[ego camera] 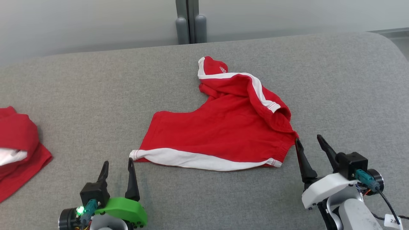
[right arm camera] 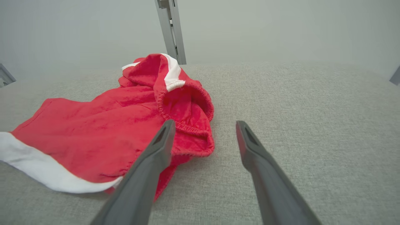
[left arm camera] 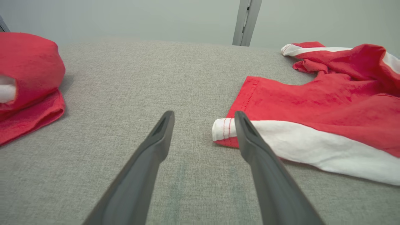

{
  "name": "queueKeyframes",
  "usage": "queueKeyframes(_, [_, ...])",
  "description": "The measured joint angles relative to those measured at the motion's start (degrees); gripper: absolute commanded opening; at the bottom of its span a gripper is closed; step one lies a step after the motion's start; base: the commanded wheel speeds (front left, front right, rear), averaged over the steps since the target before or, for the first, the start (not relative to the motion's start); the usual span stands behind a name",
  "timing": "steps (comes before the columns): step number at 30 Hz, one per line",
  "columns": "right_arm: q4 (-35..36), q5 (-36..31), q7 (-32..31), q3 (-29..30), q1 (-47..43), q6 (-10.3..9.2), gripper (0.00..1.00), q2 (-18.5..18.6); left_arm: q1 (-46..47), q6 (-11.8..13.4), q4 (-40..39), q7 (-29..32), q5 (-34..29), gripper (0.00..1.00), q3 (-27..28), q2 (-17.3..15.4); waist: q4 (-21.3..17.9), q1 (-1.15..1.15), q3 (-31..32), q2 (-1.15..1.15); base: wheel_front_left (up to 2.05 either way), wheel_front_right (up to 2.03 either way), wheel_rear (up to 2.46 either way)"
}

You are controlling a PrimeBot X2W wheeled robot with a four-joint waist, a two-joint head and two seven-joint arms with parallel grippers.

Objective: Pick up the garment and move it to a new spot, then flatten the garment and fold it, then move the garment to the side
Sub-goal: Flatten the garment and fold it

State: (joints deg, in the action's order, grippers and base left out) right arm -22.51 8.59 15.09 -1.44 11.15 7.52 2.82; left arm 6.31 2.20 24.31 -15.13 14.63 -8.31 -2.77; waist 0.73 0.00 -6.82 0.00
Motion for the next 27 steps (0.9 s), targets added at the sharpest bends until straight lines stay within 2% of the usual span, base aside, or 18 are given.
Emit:
queueKeyframes(7, [0.78, -0.74, 0.0, -3.02, -4.35, 0.0, 1.0, -0.02, -3.57, -0.16, -2.44, 0.0, -3.25, 1.0, -0.35, -0.01, -0.36, 0.0, 2.84, 0.0, 0.0, 0.0, 0.0])
queueKeyframes(12, [-0.44, -1.14, 0.0, -5.28, -5.71, 0.0, 1.0, -0.01, -4.83, -0.2, -2.49, 0.0, -3.43, 1.0, -0.89, -0.01, -0.62, 0.0, 4.19, 0.0, 0.0, 0.0, 0.0])
queueKeyframes(27, [-5.81, -4.26, -0.01, -7.81, -2.19, 0.0, 1.0, 0.62, -3.65, -0.66, -2.77, 0.0, -3.03, 1.0, -2.82, -0.01, 1.29, 0.0, 0.88, 0.0, 0.0, 0.0, 0.0])
